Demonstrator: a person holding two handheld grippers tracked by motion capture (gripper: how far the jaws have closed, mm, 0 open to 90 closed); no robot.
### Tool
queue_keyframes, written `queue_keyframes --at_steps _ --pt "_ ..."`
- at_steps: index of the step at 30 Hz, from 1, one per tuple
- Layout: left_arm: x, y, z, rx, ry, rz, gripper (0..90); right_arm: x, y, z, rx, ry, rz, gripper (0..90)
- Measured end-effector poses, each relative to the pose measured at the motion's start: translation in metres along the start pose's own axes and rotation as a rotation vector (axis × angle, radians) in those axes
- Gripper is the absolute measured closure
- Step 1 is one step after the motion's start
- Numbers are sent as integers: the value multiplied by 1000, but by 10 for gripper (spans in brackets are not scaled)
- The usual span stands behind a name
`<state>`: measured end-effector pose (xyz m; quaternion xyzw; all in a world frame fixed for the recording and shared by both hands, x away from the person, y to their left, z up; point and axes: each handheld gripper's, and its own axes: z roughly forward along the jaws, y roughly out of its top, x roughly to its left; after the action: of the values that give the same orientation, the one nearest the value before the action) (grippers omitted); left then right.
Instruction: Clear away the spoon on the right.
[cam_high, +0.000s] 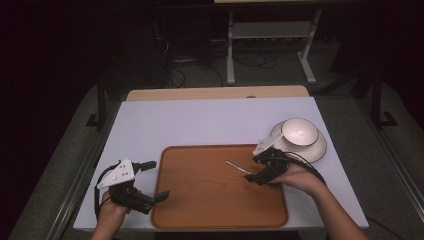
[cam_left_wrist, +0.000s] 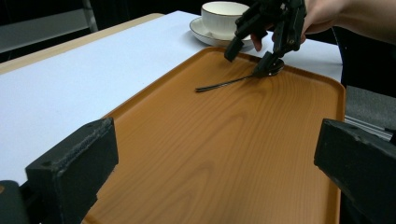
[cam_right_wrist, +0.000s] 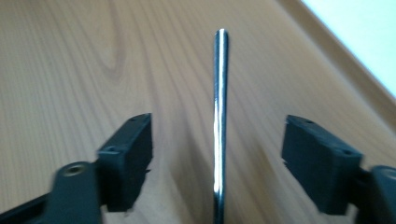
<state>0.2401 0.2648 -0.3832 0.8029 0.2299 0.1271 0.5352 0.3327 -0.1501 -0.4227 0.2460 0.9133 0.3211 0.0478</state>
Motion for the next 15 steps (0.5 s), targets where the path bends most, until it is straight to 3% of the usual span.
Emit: queue_keyframes --at_steps 1,8,15 --pt "0 0 0 0 2 -2 0 0 0 0 -10 -11 0 136" --pt "1 0 0 -3 -1 -2 0 -1 1 -10 -89 -74 18 59" --pt "1 1 1 -6 -5 3 0 0 -1 -43 -272 -138 56 44"
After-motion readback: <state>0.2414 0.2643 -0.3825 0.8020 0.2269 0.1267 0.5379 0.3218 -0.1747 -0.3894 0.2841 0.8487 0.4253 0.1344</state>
